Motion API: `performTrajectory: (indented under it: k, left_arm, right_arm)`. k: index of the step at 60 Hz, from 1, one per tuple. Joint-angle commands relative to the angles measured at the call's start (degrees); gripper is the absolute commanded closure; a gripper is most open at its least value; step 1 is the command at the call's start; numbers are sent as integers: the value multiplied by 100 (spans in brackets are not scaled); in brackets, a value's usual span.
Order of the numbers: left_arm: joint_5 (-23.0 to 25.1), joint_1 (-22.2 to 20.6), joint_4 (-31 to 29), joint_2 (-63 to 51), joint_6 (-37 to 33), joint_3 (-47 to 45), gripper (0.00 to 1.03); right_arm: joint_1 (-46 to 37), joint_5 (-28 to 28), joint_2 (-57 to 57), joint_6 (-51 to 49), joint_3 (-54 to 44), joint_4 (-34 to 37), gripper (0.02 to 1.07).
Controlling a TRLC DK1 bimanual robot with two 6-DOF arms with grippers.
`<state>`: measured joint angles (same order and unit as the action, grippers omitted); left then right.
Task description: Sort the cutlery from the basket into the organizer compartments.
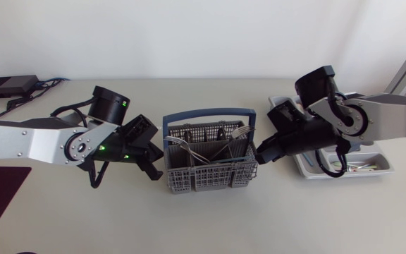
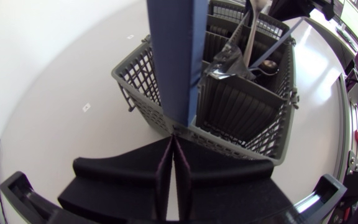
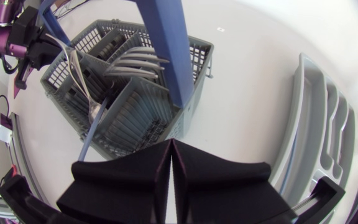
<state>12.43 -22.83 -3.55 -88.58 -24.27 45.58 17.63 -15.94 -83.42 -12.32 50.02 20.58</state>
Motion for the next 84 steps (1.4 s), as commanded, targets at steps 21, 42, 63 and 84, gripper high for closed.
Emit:
performTrajectory:
  k: [21,42,63,84]
  left_arm:
    - [515,464,162,-99,-148,135,100]
    - [542,209,144,42,-113,-23,100]
    - [419,385,56,156,-139,-41,100]
    - [419,719,-234,1009,-227,-331,90]
  right_arm:
    - [601,162,-105,344,113,16,101]
    - [329,232,-78,265,184,-28,102]
    - [206,364,98,98,-80,-142,101]
    - [-128,513,1170,-201,-440,131,86]
